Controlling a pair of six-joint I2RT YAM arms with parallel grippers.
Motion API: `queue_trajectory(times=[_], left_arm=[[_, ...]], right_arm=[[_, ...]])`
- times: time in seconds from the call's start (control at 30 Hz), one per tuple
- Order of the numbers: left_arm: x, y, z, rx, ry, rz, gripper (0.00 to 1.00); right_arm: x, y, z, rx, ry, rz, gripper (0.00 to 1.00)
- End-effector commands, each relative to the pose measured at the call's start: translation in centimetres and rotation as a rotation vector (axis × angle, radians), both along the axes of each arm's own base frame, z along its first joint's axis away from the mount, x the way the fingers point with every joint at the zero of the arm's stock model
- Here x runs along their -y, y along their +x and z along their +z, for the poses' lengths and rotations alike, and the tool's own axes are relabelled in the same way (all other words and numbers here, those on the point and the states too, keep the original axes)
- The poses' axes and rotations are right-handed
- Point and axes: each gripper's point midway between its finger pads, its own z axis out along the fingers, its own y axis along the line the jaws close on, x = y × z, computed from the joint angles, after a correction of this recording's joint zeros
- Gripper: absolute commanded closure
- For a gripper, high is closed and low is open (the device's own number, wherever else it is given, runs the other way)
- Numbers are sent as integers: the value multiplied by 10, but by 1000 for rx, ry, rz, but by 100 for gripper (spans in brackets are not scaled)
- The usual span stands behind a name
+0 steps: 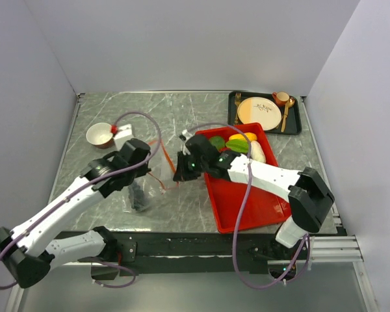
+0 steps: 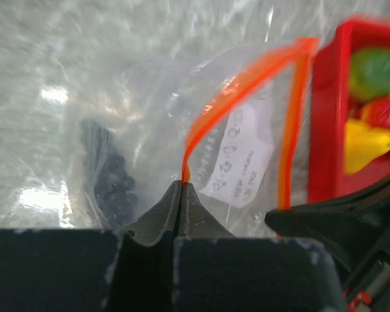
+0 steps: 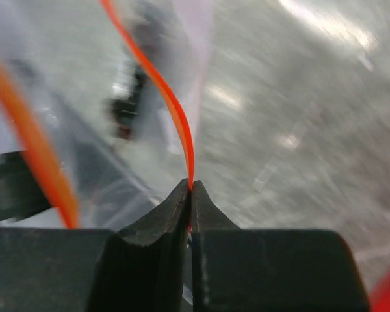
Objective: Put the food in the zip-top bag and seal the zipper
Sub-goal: Adjust the zipper food storage bag at the center of the board, then pick up the fake fruit from the bin.
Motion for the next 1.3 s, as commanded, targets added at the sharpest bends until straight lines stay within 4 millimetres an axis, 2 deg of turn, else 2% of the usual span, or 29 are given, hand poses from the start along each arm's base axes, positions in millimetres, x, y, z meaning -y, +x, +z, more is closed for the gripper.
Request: queue_trajectory(times=[0.0,0.07,0.17,0.2,0.23,0.27,0.33,0.37,0.47,0.53,0.63,0.73,0.83,0.93,1.13,1.27], left_arm=[[32,8,0,11,-74,-129,99],[42,10,2,12,-91,-164,99],[53,15,5,18,-98,-213,99],[58,15,6,12,-102,-240,99],[61,16,7,15,-105,-250,99],[64,17,10,24,-114,-264,99],[72,16,13,25,-133,-300,99],[74,15,13,25,-143,-311,99],[84,16,15,35,-183,-343,99],[91,15,11,30,-200,-362,99],[96,15,6,14,-207,-377,99],[99,17,4,8,-207,-382,99],[99,18,4,10,-204,-377,99],[99,18,2,6,-204,-371,99],[99,18,0,2,-205,-364,99],[100,21,0,-4,-192,-366,99]], right_arm=[[14,15,17,75,46,-149,77],[25,20,17,101,23,-195,63],[43,28,23,140,-1,-256,59],[47,29,25,148,-6,-267,48],[56,34,27,170,-20,-301,42],[63,36,38,194,-11,-321,40],[85,45,41,222,-39,-390,39],[96,47,52,243,-23,-417,33],[130,59,53,259,-41,-495,32],[154,68,44,250,-84,-547,32],[177,77,28,227,-152,-575,32],[181,82,9,193,-200,-560,31],[178,88,4,184,-215,-551,32],[176,96,-10,155,-258,-552,32],[169,107,-28,139,-299,-531,31],[167,115,-33,144,-307,-524,31]])
